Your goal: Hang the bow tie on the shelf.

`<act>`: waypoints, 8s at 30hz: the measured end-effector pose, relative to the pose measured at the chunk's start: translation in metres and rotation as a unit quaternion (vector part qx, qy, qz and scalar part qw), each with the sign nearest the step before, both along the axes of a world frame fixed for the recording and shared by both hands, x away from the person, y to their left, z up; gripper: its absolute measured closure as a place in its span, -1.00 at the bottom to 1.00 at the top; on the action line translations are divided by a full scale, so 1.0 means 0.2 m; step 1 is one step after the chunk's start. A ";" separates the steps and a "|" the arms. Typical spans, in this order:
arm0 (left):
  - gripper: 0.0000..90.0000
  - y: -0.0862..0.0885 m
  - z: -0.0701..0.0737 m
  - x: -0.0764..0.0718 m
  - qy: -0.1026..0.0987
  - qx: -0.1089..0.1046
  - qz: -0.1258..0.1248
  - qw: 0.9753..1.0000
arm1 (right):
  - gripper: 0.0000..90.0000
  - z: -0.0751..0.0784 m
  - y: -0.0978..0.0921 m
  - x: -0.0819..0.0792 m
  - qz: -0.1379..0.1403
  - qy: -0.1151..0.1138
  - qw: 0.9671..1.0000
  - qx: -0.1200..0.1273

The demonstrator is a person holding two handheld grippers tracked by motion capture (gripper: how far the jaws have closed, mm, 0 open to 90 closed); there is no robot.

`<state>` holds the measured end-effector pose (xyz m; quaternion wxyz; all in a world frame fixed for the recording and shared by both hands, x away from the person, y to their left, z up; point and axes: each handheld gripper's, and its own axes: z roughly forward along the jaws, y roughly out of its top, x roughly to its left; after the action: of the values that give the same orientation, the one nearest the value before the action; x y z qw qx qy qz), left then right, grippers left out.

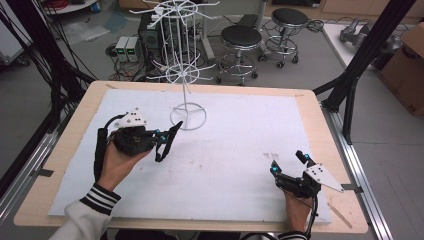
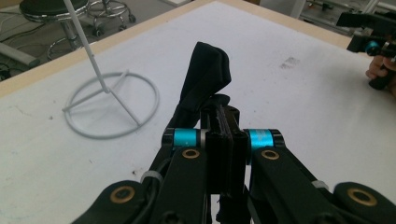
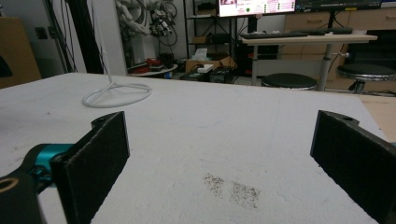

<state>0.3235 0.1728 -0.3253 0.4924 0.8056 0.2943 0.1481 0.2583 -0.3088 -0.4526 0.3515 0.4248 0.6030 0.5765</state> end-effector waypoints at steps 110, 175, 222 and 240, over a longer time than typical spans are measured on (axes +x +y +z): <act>0.98 -0.10 0.47 0.21 -0.057 -0.010 -0.016 0.998 | -0.92 0.00 0.00 0.00 -0.003 0.006 1.000 -0.001; 0.98 -0.18 0.31 0.44 -0.013 -0.040 0.042 0.998 | -0.92 0.00 0.00 0.00 -0.001 0.000 1.000 -0.005; 0.98 -0.23 0.21 0.45 -0.004 -0.027 0.058 0.998 | -0.92 0.00 0.00 0.00 0.000 0.000 1.000 -0.006; 0.94 -0.23 0.20 0.45 0.000 -0.019 0.062 0.998 | -0.92 0.00 0.00 0.00 -0.001 0.001 1.000 -0.004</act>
<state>0.4144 0.1259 -0.2855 0.4977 0.7761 0.3464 0.1730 0.2588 -0.3086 -0.4524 0.3533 0.4245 0.6055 0.5730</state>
